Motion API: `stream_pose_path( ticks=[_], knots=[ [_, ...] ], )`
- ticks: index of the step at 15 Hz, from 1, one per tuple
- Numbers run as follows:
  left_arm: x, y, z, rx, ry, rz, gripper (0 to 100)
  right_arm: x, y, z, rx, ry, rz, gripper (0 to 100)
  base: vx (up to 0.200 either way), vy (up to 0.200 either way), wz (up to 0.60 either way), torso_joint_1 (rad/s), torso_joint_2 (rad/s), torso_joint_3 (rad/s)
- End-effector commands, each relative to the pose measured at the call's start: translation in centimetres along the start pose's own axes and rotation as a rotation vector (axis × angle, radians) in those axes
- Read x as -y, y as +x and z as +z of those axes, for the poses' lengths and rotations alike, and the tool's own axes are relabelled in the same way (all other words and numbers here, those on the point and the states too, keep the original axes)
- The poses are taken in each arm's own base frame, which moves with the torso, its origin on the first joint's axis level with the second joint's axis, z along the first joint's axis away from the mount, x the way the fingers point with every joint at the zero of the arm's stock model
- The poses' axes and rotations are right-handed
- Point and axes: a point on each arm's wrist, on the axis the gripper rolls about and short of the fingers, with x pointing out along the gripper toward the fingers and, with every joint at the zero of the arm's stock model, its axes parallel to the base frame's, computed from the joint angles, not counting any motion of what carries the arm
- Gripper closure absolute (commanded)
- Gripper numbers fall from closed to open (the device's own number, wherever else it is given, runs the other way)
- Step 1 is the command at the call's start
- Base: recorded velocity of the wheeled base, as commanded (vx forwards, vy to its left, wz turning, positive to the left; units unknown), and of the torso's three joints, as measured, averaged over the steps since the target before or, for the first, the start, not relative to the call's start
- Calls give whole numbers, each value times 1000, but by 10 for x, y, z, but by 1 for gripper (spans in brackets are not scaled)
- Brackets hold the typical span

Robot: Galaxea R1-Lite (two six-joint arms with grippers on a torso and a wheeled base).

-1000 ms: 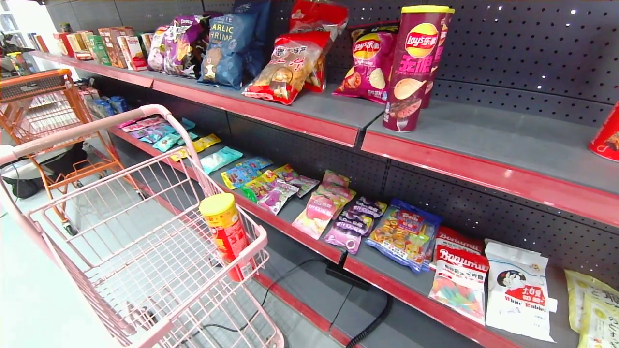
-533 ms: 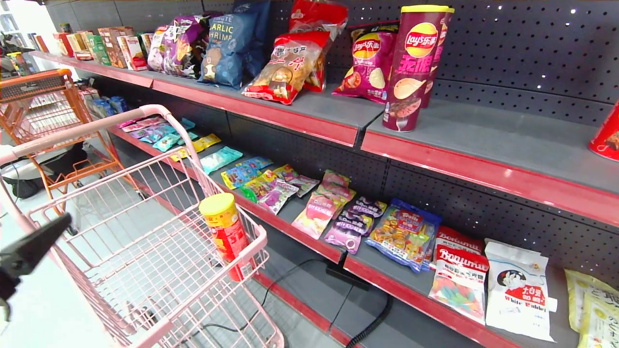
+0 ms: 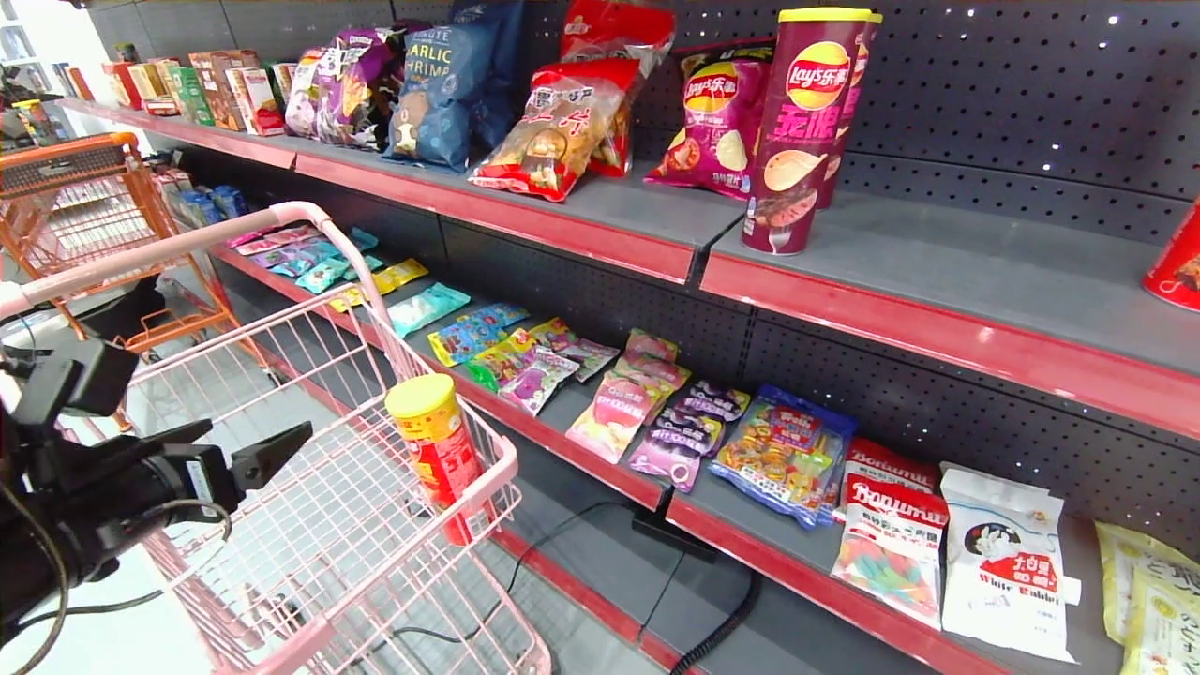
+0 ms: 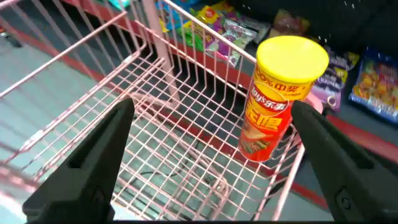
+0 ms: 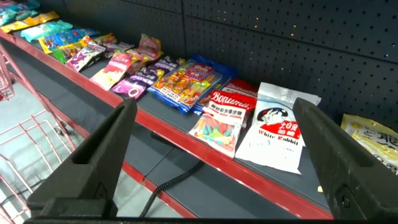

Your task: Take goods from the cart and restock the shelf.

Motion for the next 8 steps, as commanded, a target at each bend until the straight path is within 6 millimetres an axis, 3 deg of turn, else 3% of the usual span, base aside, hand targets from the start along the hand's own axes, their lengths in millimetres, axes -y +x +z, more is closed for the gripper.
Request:
stream_pose_path(
  ticks=[1, 4, 5, 8],
  knots=[
    [-4, 40, -23, -101, 45, -84, 0, 0, 0, 0, -1, -1, 0, 0, 0, 0, 0, 0, 0, 0],
    [0, 63, -23, -69, 80, -171, 0, 0, 0, 0, -1, -2, 0, 0, 0, 0, 0, 0, 0, 0],
    [9, 70, -25, -77, 94, -237, 0, 0, 0, 0, -1, -2, 1, 0, 0, 0, 0, 0, 0, 0],
    [21, 79, -35, -121, 101, -331, 0, 0, 0, 0, -2, -2, 3, 0, 0, 0, 0, 0, 0, 0]
  ],
)
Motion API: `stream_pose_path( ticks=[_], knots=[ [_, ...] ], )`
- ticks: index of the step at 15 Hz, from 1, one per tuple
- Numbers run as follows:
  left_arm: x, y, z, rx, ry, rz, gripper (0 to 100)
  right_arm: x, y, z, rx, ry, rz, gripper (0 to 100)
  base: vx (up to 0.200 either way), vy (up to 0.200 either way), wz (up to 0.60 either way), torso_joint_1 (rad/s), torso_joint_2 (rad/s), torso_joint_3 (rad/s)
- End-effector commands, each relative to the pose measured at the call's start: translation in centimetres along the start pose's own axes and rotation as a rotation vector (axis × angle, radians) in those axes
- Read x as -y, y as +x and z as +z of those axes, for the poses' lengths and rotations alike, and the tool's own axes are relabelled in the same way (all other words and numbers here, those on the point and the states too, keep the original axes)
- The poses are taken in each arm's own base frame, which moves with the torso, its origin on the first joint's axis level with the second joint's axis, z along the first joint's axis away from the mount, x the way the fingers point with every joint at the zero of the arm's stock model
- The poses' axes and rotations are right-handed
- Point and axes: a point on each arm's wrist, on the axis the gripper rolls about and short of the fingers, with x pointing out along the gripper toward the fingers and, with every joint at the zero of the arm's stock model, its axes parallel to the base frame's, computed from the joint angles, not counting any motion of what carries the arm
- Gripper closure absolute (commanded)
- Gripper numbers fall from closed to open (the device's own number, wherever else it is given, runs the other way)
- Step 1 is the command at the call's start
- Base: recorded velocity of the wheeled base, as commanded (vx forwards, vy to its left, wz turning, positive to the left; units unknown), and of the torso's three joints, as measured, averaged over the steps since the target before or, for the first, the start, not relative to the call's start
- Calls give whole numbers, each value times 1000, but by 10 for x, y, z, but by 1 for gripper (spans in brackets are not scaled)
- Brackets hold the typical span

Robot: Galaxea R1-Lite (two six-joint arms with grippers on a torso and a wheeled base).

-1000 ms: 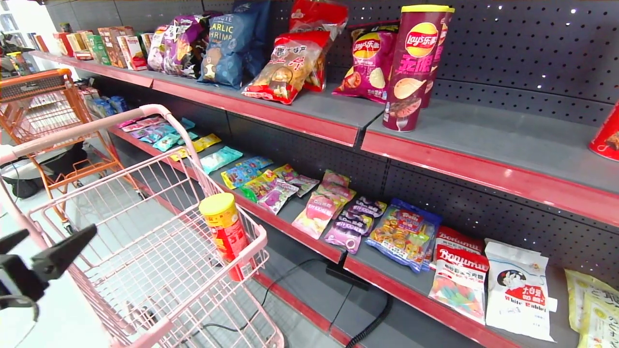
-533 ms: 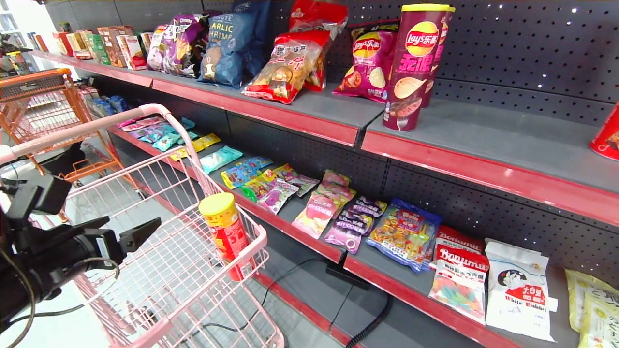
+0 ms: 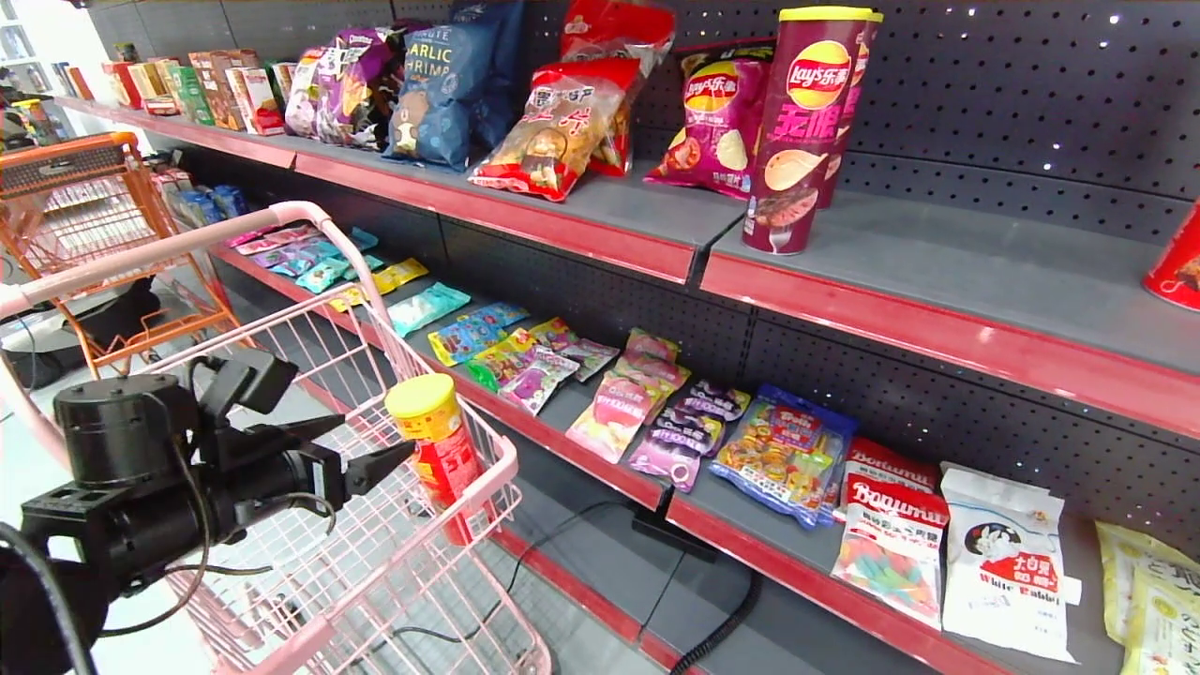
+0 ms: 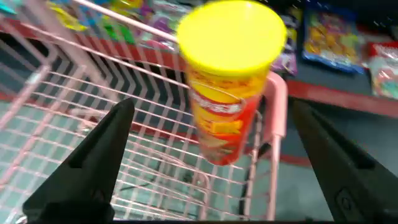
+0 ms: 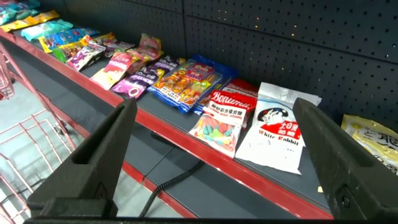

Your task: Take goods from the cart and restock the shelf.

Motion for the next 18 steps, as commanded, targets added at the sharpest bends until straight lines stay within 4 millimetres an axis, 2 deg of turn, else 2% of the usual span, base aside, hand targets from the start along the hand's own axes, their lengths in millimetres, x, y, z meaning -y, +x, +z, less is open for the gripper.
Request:
stream_pose_path(
  ticks=[1, 7, 11, 13, 16, 18],
  knots=[
    [1, 14, -12, -55, 3, -46, 0, 0, 0, 0, -1, 0, -1, 0, 0, 0, 0, 0, 0, 0],
    [-9, 35, -8, -43, 48, -29, 0, 0, 0, 0, -1, 0, 1, 0, 0, 0, 0, 0, 0, 0],
    [-1, 39, -5, -18, 49, 23, 0, 0, 0, 0, -1, 0, 1, 0, 0, 0, 0, 0, 0, 0],
    [10, 48, -1, 31, 12, 49, 0, 0, 0, 0, -1, 0, -1, 0, 0, 0, 0, 0, 0, 0],
    [26, 62, -9, 45, -9, 72, 0, 0, 0, 0, -1, 0, 1, 0, 0, 0, 0, 0, 0, 0],
    [27, 66, -14, 43, -4, 70, 0, 0, 0, 0, -1, 0, 1, 0, 0, 0, 0, 0, 0, 0]
  ],
)
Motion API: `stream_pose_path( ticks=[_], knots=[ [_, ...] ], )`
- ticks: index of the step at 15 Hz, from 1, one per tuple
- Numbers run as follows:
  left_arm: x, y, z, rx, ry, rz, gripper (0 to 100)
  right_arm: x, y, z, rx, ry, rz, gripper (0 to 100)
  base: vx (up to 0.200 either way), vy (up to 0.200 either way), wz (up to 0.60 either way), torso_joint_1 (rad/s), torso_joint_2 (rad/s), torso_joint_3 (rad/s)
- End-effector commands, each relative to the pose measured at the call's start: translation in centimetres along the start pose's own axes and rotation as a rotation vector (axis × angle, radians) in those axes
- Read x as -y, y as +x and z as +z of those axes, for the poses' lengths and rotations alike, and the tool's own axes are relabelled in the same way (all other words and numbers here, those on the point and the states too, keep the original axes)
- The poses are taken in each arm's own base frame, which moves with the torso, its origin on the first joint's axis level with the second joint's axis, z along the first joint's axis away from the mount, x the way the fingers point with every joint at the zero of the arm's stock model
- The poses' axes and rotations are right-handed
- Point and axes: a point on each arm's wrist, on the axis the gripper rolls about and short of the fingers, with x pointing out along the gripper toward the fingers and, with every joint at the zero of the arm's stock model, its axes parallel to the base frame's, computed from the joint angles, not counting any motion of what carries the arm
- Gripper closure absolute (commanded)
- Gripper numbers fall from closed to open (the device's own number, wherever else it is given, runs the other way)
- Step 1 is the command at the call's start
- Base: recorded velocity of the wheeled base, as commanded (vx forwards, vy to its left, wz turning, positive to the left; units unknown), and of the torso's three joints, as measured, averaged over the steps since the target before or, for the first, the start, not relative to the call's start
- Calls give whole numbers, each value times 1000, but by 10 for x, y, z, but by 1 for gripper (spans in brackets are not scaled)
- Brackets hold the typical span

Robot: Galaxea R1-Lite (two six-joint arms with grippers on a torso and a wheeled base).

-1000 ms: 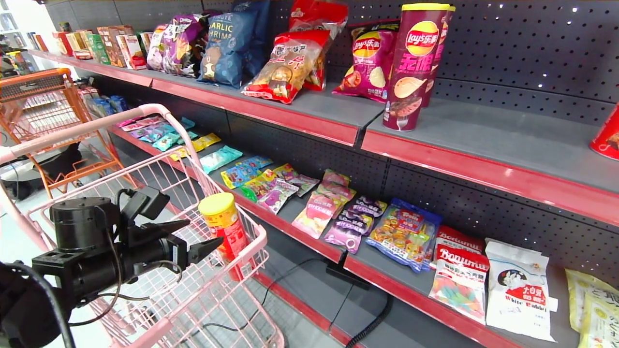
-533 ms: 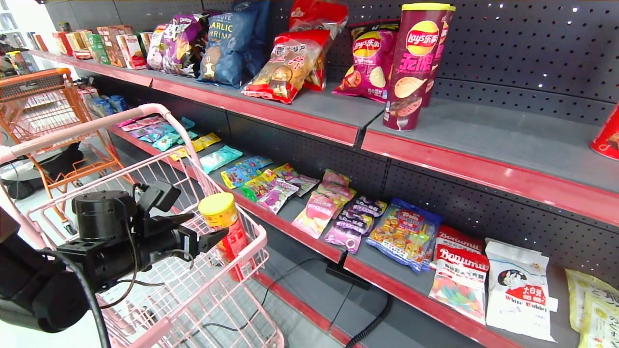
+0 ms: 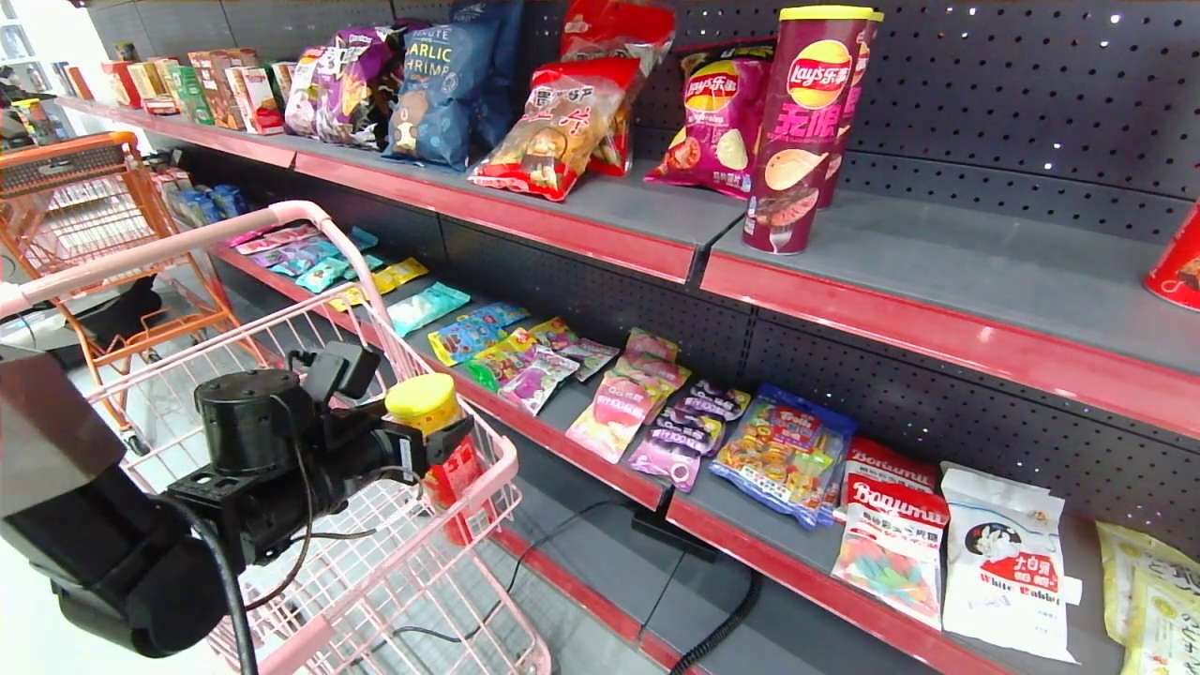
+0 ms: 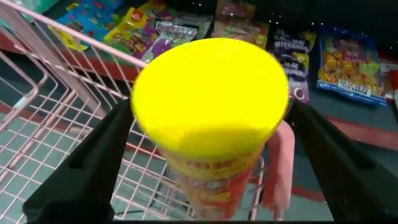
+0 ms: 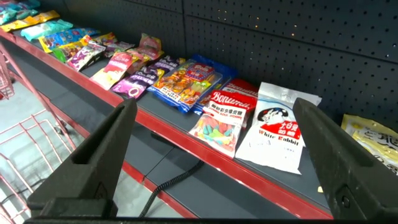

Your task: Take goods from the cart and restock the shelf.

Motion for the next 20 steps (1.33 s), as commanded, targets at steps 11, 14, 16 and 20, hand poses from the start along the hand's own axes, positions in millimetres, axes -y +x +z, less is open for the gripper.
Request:
stream_pose_path(
  ticks=[11, 14, 16, 20],
  knots=[
    [6, 13, -21, -68, 4, 59, 0, 0, 0, 0, -2, 0, -1, 0, 0, 0, 0, 0, 0, 0],
    [4, 22, -30, -17, 9, 90, 0, 0, 0, 0, -1, 0, 1, 0, 0, 0, 0, 0, 0, 0],
    [8, 24, -32, -22, 8, 84, 100, 0, 0, 0, -1, 0, -1, 0, 0, 0, 0, 0, 0, 0],
    [11, 21, -30, -18, 15, 75, 100, 0, 0, 0, -2, 0, -1, 0, 0, 0, 0, 0, 0, 0]
  ],
)
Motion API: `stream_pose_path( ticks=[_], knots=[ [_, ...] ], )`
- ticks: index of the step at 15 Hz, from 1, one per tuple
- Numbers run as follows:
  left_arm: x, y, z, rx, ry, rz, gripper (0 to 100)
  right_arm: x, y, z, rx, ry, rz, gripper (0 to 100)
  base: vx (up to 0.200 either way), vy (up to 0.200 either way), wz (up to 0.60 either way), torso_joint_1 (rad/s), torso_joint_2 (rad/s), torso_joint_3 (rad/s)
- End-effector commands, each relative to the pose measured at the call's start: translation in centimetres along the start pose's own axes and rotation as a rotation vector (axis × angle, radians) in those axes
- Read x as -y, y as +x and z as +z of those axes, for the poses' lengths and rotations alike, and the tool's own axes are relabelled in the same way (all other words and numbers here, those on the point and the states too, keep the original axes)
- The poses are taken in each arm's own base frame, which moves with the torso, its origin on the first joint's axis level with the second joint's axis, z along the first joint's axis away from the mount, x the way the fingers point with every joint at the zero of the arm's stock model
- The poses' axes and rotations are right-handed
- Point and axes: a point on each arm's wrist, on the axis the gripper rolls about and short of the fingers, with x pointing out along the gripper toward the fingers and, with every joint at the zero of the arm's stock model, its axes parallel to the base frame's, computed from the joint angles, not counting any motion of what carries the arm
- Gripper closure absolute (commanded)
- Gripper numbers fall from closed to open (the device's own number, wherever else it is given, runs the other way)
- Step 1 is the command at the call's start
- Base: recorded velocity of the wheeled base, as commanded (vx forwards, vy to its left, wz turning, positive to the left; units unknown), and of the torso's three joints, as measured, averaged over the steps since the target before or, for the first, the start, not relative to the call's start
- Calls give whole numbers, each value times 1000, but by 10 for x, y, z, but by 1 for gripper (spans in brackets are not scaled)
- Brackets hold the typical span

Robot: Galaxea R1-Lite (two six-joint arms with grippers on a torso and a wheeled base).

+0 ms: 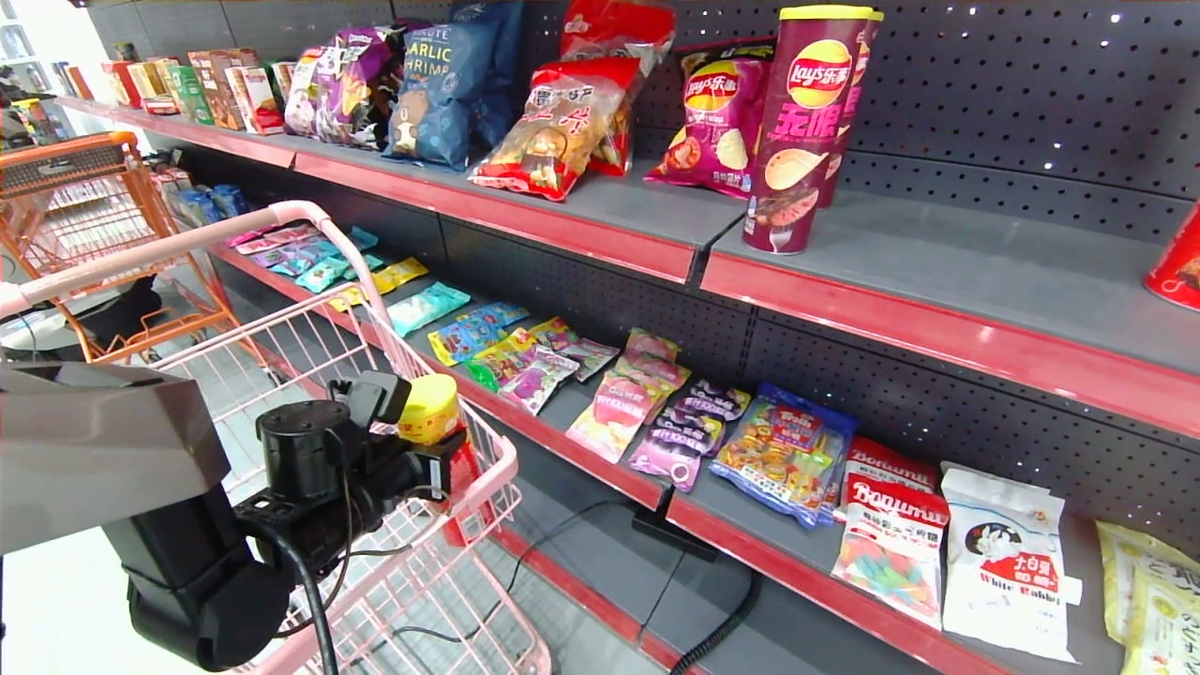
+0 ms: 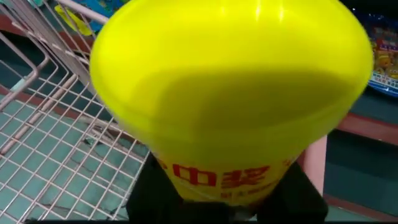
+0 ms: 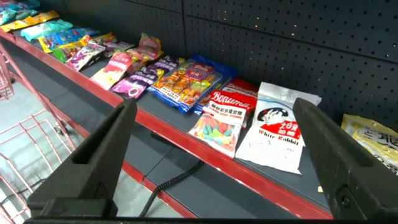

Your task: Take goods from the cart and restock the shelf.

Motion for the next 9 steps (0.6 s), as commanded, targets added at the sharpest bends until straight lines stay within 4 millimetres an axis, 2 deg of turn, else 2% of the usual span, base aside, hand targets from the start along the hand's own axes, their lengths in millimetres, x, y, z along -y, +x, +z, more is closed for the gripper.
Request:
stream_pose_path(
  ticks=[1, 3, 5, 7, 9],
  knots=[
    [0, -3, 3, 6, 3, -3, 100, 0, 0, 0, -1, 0, -1, 0, 0, 0, 0, 0, 0, 0],
    [-1, -13, 8, 16, 3, -2, 100, 0, 0, 0, -1, 0, 1, 0, 0, 0, 0, 0, 0, 0],
    [-2, -37, 22, 54, 2, -2, 100, 0, 0, 0, -1, 0, 1, 0, 0, 0, 0, 0, 0, 0],
    [-1, -67, 33, 80, 2, -1, 100, 0, 0, 0, -1, 0, 1, 0, 0, 0, 0, 0, 0, 0],
    [1, -114, 49, 132, 4, -1, 100, 0, 0, 0, -1, -1, 1, 0, 0, 0, 0, 0, 0, 0]
  ],
)
